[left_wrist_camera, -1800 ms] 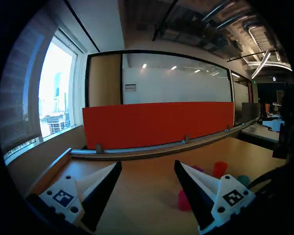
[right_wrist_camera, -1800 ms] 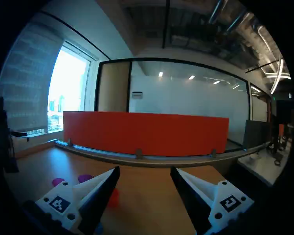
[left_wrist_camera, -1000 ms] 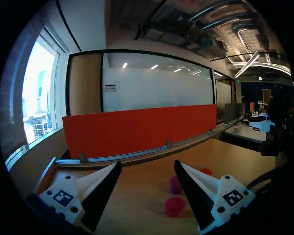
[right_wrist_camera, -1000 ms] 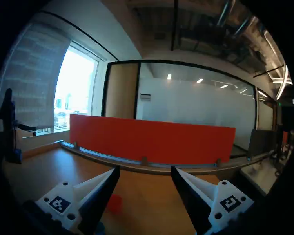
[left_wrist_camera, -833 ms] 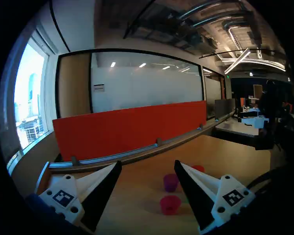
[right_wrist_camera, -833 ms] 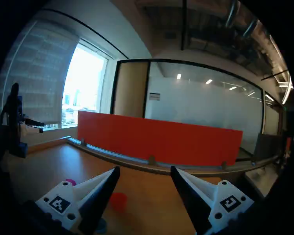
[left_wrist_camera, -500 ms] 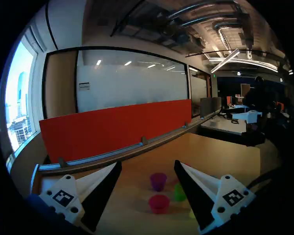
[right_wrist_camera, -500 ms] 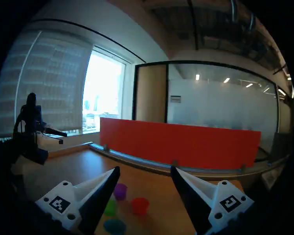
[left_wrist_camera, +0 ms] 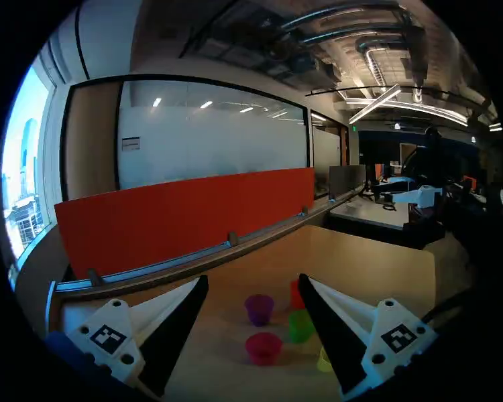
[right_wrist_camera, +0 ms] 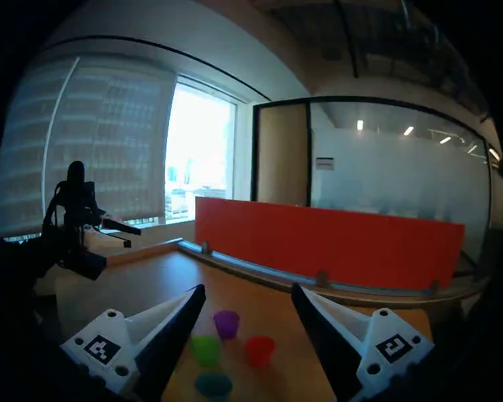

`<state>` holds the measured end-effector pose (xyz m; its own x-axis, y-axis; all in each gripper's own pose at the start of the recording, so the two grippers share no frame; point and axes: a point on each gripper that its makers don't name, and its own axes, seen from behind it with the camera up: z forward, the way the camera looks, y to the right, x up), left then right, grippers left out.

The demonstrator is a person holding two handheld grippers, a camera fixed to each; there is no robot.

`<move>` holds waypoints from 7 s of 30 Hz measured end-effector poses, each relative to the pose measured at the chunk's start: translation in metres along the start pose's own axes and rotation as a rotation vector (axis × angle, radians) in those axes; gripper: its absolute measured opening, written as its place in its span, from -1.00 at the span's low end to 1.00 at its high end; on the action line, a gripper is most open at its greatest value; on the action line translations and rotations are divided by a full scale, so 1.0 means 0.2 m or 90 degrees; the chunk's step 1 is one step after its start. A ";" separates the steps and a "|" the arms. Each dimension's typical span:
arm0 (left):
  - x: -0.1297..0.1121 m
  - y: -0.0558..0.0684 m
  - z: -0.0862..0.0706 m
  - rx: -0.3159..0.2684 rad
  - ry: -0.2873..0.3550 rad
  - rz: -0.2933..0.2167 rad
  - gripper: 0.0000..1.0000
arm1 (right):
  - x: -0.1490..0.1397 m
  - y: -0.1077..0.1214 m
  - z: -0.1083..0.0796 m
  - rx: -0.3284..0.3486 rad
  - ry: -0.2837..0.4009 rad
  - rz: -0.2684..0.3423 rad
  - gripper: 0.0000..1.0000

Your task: Pour water

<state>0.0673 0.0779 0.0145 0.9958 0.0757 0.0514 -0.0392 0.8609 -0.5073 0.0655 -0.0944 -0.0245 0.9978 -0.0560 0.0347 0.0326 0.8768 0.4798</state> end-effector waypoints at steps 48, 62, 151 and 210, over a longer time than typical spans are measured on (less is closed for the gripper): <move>-0.43 0.17 0.18 -0.103 -0.135 0.025 1.00 | -0.73 -0.15 0.04 0.123 -0.286 -0.045 0.99; -0.61 0.19 0.23 -0.112 -0.167 0.044 1.00 | -0.95 -0.18 0.10 0.138 -0.322 -0.033 0.99; -0.92 0.40 0.54 -0.196 -0.230 0.068 1.00 | -1.54 -0.31 0.28 0.179 -0.364 -0.069 0.82; -1.16 0.62 0.89 -0.216 -0.355 0.116 1.00 | -0.87 -0.06 0.21 0.095 -0.179 -0.054 0.82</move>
<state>-0.1838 0.2566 0.0928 0.7806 0.5311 0.3296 -0.0839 0.6115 -0.7868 -0.1116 -0.1152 0.0016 0.9360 -0.2748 0.2200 0.0859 0.7844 0.6143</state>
